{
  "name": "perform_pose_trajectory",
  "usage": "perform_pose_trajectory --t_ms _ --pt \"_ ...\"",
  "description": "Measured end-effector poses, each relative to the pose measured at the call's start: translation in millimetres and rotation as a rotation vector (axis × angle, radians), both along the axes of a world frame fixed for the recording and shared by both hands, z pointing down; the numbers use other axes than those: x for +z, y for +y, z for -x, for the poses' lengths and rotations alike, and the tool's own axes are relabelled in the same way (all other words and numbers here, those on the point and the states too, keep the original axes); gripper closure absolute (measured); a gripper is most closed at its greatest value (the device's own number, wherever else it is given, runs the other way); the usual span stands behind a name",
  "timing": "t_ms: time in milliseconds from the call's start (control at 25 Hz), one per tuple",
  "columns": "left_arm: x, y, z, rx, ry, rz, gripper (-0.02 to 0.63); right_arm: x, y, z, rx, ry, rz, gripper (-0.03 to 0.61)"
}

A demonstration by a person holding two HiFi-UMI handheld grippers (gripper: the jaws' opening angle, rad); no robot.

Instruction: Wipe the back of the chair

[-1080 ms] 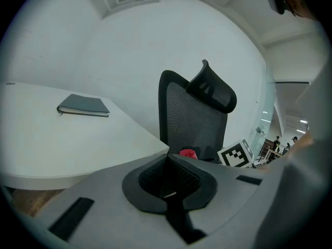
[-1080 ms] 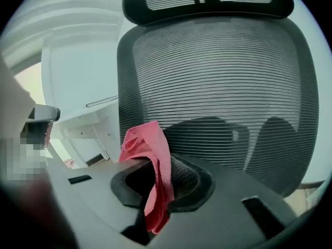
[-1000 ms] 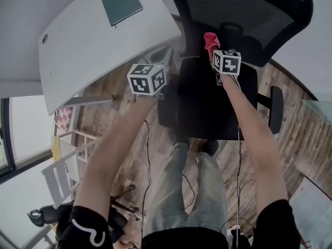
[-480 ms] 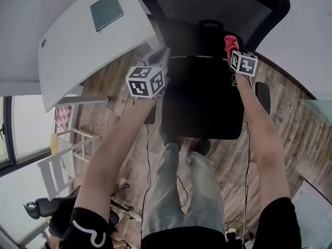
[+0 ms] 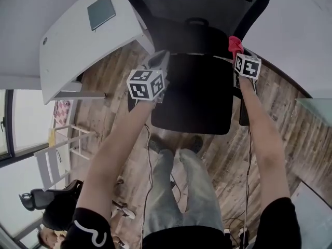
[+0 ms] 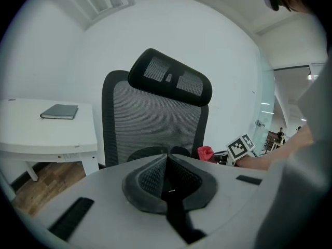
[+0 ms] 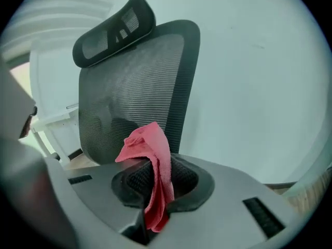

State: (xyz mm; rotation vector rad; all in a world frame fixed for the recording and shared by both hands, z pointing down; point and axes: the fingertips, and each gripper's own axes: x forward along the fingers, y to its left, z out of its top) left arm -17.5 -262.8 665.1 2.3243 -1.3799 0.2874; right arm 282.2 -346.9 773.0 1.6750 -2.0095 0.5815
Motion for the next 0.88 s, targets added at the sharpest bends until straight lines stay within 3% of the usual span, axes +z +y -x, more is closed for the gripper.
perform_pose_trajectory --t_ms 200,440,880 --pt "-28 26 -6 0.012 -0.008 -0.018 0.588 -47 40 6 -0.09 -0.074 -0.051 0.509" --pt "-84 65 -9 0.026 0.004 -0.08 0.588 -126 113 42 -0.175 -0.149 -0.132 0.511" --pt "-231 242 -40 0.102 -0.042 -0.233 0.588 -301 301 90 -0.316 -0.239 -0.263 0.509"
